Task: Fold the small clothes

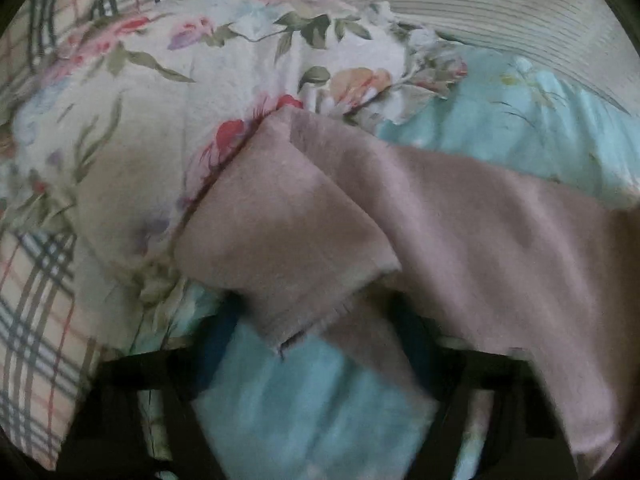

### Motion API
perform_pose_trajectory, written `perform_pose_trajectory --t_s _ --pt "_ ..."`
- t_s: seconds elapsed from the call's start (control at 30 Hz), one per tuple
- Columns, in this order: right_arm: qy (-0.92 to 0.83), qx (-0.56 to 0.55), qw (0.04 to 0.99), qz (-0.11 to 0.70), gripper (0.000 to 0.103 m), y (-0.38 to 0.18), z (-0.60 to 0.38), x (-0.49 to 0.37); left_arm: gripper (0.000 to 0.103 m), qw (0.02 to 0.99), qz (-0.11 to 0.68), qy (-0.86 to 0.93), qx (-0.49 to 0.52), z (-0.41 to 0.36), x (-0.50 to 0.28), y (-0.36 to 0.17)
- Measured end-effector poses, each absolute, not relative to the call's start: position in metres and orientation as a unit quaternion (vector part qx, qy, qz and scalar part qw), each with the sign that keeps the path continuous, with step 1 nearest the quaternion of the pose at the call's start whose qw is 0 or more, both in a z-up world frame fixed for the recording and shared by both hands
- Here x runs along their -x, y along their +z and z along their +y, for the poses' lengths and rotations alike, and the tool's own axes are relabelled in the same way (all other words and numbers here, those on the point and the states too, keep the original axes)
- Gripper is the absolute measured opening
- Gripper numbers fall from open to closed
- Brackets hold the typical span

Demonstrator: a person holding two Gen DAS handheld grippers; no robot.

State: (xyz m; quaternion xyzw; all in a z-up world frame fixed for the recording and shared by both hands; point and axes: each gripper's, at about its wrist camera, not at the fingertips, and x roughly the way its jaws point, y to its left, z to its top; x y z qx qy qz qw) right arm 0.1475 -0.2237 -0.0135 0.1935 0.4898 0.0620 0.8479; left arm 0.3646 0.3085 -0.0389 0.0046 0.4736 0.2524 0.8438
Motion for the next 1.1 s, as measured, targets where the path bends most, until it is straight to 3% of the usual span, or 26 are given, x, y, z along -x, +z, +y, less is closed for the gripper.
perform_pose_trajectory --t_s 0.03,0.33,0.7,1.0,1.1 --pt "0.065 -0.194 0.847 0.490 0.058 -0.014 -0.223 -0.149 0.009 0.842 0.479 0.247 0.012 0.317 -0.368 -0.040" --pt "0.079 -0.197 0.857 0.469 0.058 -0.005 -0.216 -0.146 0.006 0.892 0.405 0.152 0.129 0.313 -0.315 0.005" --pt "0.081 -0.200 0.867 0.448 0.058 0.012 -0.220 -0.130 0.006 0.928 0.350 -0.052 0.114 0.127 -0.272 0.071" --pt "0.067 -0.213 0.868 0.444 0.058 0.012 -0.242 -0.132 0.007 0.903 0.394 -0.163 0.047 -0.036 -0.300 0.028" --pt "0.061 -0.220 0.868 0.441 0.058 0.013 -0.249 -0.139 0.016 0.886 0.426 -0.177 0.039 -0.056 -0.304 0.004"
